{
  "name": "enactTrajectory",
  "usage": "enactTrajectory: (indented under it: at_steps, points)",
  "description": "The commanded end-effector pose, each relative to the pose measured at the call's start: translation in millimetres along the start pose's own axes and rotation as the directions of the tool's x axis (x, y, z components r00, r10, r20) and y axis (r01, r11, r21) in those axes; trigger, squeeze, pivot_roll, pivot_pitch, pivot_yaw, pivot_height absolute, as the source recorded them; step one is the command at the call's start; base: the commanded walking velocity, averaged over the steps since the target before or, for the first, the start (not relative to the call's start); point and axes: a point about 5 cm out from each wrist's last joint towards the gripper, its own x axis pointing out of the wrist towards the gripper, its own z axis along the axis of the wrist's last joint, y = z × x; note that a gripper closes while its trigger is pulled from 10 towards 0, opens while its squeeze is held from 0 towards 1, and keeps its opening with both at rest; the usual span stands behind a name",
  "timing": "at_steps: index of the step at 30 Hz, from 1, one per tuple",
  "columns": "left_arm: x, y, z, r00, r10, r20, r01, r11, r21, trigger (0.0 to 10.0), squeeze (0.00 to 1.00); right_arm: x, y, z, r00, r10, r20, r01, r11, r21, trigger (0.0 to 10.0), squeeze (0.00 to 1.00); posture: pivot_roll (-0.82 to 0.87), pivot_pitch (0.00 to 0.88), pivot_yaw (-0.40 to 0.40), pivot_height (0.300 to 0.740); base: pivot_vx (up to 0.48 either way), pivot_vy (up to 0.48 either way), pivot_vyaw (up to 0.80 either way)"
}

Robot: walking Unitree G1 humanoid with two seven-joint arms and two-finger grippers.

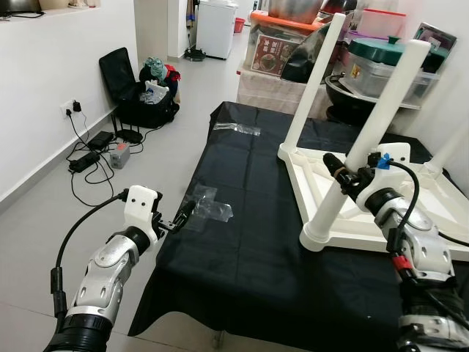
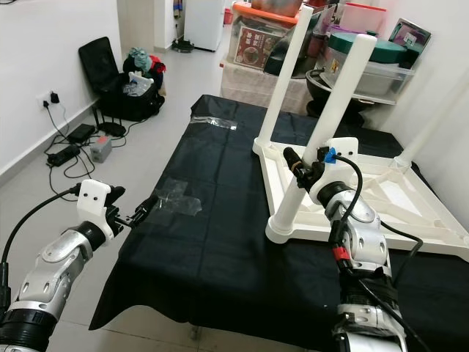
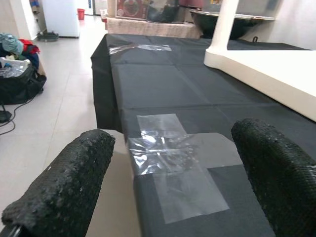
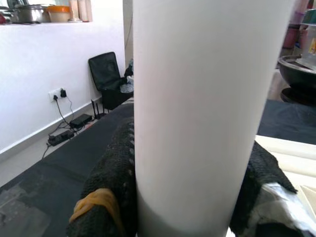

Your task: Building children table

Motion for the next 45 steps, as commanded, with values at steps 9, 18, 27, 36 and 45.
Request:
enactTrajectory:
  at_steps: [9,18,27,36,45]
  points:
    - [-0.1,-1.9,-4,1.000,-0.012,-0.014,0.012,1.000,0.001,10.0,0.00,1.4,-6.9,-6,0.995,-0.101,-0.012,0.100,0.994,-0.046,0.0,0.00,0.07,0.000,-0.139,0.740,0.000,0.000,0.00]
    - [-1.4,-8.6,-11,0.999,-0.022,-0.028,0.021,1.000,-0.015,10.0,0.00,-52.7,-39.3,-33,0.567,-0.816,-0.115,0.806,0.578,-0.125,0.0,0.00,-0.05,0.000,-0.125,0.740,0.000,0.000,0.00]
    - [-2.0,-10.0,-14,0.999,-0.021,-0.039,0.020,1.000,-0.021,10.0,0.00,-83.1,-34.8,-47,0.334,-0.929,-0.162,0.922,0.357,-0.147,0.0,0.00,-0.07,0.000,-0.107,0.740,0.000,0.000,0.00]
    - [-1.5,-3.2,-11,0.999,-0.005,-0.035,0.005,1.000,-0.006,10.0,0.00,-57.9,-22.2,-36,0.502,-0.855,-0.127,0.861,0.508,-0.019,10.0,1.00,0.00,0.000,-0.116,0.740,0.000,0.000,0.00]
    - [-1.3,-0.9,-7,1.000,-0.008,-0.026,0.008,1.000,0.004,10.0,0.00,-10.1,34.1,11,0.984,-0.144,0.106,0.124,0.977,0.172,10.0,0.00,0.05,0.000,-0.123,0.740,0.000,0.000,0.00]
